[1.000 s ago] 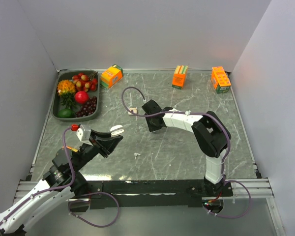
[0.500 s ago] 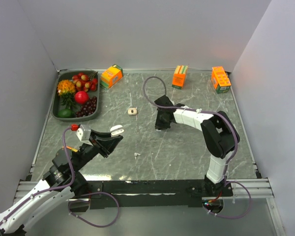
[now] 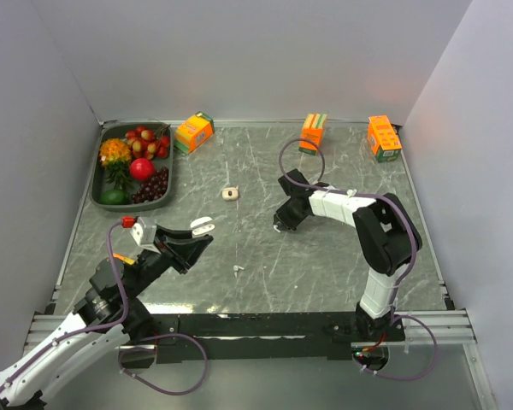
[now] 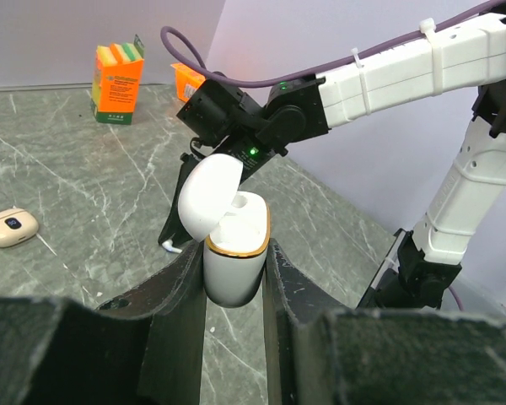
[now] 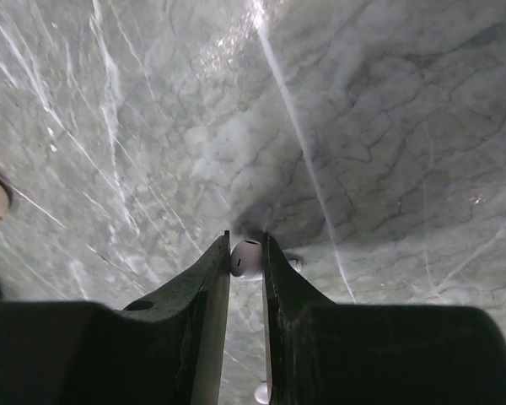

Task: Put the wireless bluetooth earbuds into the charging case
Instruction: Adjust the earbud at the center of the board.

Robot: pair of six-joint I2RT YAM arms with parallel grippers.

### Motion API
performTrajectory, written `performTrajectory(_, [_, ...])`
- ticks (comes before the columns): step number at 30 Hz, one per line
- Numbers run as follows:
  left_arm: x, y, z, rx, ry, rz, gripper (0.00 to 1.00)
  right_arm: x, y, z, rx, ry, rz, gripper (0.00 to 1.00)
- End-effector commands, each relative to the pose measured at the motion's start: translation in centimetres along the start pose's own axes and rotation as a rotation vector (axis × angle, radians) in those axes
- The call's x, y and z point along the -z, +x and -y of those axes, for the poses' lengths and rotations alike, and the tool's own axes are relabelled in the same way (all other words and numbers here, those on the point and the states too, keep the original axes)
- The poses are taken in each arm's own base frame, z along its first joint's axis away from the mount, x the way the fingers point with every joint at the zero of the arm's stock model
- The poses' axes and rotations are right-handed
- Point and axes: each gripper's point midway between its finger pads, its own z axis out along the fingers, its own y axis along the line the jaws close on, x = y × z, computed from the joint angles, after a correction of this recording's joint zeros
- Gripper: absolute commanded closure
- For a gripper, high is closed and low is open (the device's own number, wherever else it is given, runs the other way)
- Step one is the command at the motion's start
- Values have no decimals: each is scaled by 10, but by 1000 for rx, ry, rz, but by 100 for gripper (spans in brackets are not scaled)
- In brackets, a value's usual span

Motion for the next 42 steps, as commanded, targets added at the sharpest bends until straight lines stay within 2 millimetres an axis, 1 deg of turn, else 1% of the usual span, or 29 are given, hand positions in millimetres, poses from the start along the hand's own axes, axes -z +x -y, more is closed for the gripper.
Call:
performTrajectory(1, [1, -22, 9, 15, 12, 53, 99, 2, -5, -1, -120, -14, 8, 100])
performTrajectory(3, [1, -22, 9, 15, 13, 56, 99, 1, -6, 1, -98, -5, 8, 85])
performTrajectory(4, [1, -22, 9, 15, 15, 55, 99, 1, -7, 3, -84, 0, 13, 72])
performTrajectory(6, [1, -21, 9, 17, 16, 53, 99, 4, -11, 5, -71, 5, 33, 63])
performTrajectory(7, [1, -21, 9, 16, 14, 53, 99, 5, -12, 6, -59, 8, 40, 56])
performTrajectory(9, [1, -22, 9, 18, 15, 55, 99, 11, -17, 7, -42, 15, 65, 51])
performTrajectory(10, [1, -21, 9, 17, 13, 51, 99, 13, -18, 8, -29, 17, 73, 46])
performTrajectory(11, [1, -21, 8, 17, 12, 53, 99, 17, -21, 7, -23, 11, 84, 44])
performTrajectory(13, [1, -22, 8, 15, 11, 54, 99, 20, -23, 12, 6, 33, 96, 39])
performTrajectory(14, [1, -22, 9, 12, 13, 55, 99, 26, -26, 9, 20, 25, 109, 39])
performTrajectory(15, [1, -23, 9, 13, 11, 54, 99, 30, -32, 14, 59, 51, 140, 37])
performTrajectory(16, [1, -23, 9, 9, 10, 52, 99, 35, -36, 15, 90, 58, 158, 37])
performTrajectory(17, [1, -23, 9, 9, 9, 51, 99, 45, -44, 8, 130, 38, 197, 37])
performTrajectory(18, [2, -24, 9, 8, 11, 54, 99, 50, -48, 7, 287, 33, 211, 37])
performTrajectory(19, [2, -24, 9, 8, 10, 52, 99, 62, -55, -6, 361, 20, 233, 37])
performTrajectory(20, [2, -24, 9, 9, 11, 54, 99, 62, -54, -9, 462, 32, 231, 36])
performTrajectory(21, [2, -24, 10, 11, 14, 54, 99, 66, -57, -9, 637, 53, 234, 36])
performTrajectory(22, [1, -23, 10, 12, 18, 54, 99, 72, -61, -14, 723, 73, 255, 35])
performTrajectory(23, [1, -23, 11, 13, 24, 54, 99, 71, -61, -12, 793, 98, 253, 34])
performTrajectory(24, [-1, -20, 10, 13, 22, 45, 99, 73, -61, -12, 906, 101, 249, 34])
performTrajectory(25, [-1, -20, 12, 12, 33, 47, 99, 68, -57, -12, 949, 74, 237, 33])
performTrajectory(26, [-2, -20, 12, 12, 34, 45, 99, 72, -53, -15, 976, 30, 237, 33])
performTrajectory(27, [-3, -18, 12, 12, 34, 38, 99, 72, -49, -17, 1060, -20, 224, 33])
performTrajectory(28, [-4, -18, 13, 13, 40, 37, 99, 66, -34, -14, 1096, -86, 174, 33])
performTrajectory(29, [-4, -17, 14, 13, 49, 31, 99, 71, -30, -22, 1109, -138, 188, 34])
performTrajectory(30, [-5, -16, 14, 13, 50, 25, 99, 69, -24, -23, 1166, -167, 170, 34])
performTrajectory(33, [-5, -14, 15, 15, 52, 12, 99, 61, -15, -22, 1244, -161, 123, 35])
performTrajectory(37, [-5, -14, 17, 11, 59, 7, 99, 60, -4, -34, 1302, -175, 145, 35])
performTrajectory(42, [-5, -12, 19, 14, 72, -1, 99, 48, 12, -42, 1359, -148, 119, 34])
